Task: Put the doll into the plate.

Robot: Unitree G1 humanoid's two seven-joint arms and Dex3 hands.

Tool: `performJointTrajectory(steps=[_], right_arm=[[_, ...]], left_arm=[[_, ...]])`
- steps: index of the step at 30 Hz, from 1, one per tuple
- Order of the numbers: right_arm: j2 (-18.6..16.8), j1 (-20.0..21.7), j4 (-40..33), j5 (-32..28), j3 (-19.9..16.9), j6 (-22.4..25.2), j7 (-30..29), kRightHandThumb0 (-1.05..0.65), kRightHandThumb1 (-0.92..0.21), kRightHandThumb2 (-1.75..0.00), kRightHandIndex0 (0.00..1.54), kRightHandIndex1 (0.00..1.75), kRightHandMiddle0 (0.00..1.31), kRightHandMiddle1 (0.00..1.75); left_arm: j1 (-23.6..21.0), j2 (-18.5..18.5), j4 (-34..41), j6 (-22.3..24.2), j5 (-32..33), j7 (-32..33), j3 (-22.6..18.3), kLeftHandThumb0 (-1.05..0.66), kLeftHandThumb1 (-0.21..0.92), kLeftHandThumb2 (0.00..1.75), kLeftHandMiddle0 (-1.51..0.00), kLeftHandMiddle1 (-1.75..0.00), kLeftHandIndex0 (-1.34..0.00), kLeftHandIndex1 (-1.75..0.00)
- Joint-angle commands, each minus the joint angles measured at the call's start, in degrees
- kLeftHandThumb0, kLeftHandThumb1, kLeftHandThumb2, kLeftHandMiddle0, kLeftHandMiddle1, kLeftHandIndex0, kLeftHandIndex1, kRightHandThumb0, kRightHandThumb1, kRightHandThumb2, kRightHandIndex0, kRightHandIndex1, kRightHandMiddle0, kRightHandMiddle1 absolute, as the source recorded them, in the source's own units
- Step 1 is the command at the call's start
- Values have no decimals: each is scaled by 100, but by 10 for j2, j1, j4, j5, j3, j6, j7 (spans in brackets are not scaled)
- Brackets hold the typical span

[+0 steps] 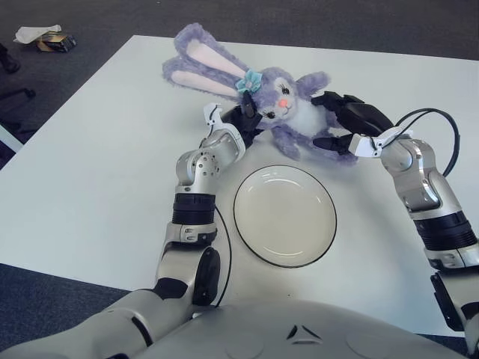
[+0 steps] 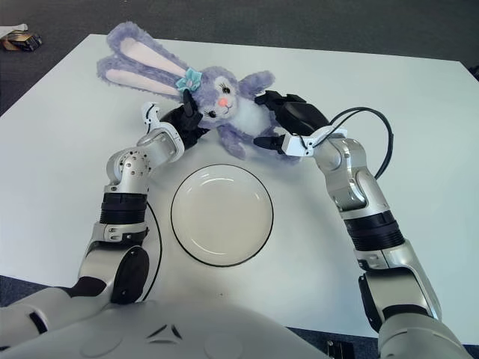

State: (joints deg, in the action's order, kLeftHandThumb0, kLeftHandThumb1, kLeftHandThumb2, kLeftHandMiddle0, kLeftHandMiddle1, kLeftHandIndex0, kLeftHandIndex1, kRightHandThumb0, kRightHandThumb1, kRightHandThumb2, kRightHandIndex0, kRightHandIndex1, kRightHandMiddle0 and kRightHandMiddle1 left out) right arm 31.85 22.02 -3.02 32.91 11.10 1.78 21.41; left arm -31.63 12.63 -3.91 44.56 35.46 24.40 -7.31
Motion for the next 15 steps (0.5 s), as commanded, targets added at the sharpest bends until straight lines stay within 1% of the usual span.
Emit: performJointTrajectory(steps=[1, 5, 10, 13, 15], right_arm=[[-9, 20, 10, 2, 9, 1, 0, -105, -92, -67, 0, 15, 0, 54], [-20, 36, 27, 5, 13, 4, -11, -105, -92, -68, 0, 13, 0, 52], [-34, 65, 52, 13, 12, 7, -36, -105, -92, -68, 0, 13, 0, 50], [-37, 72, 56, 13, 9, 7, -43, -105, -92, -67, 1, 14, 0, 50], [-34, 73, 35, 10, -1, 17, -38, -105, -92, -67, 0, 14, 0, 49]], left_arm=[[12, 41, -19, 9, -16, 17, 2, -70, 67, 90, -10, -146, 0, -164], [16, 43, -19, 4, -16, 13, 6, -71, 67, 90, -11, -148, 0, -167], [17, 42, -20, 4, -11, 8, 6, -72, 68, 89, -14, -157, 0, -173], [18, 42, -21, 5, -10, 7, 6, -71, 68, 89, -12, -159, 0, -174], [18, 41, -22, 6, -10, 6, 7, -71, 68, 89, -11, -158, 0, -174]])
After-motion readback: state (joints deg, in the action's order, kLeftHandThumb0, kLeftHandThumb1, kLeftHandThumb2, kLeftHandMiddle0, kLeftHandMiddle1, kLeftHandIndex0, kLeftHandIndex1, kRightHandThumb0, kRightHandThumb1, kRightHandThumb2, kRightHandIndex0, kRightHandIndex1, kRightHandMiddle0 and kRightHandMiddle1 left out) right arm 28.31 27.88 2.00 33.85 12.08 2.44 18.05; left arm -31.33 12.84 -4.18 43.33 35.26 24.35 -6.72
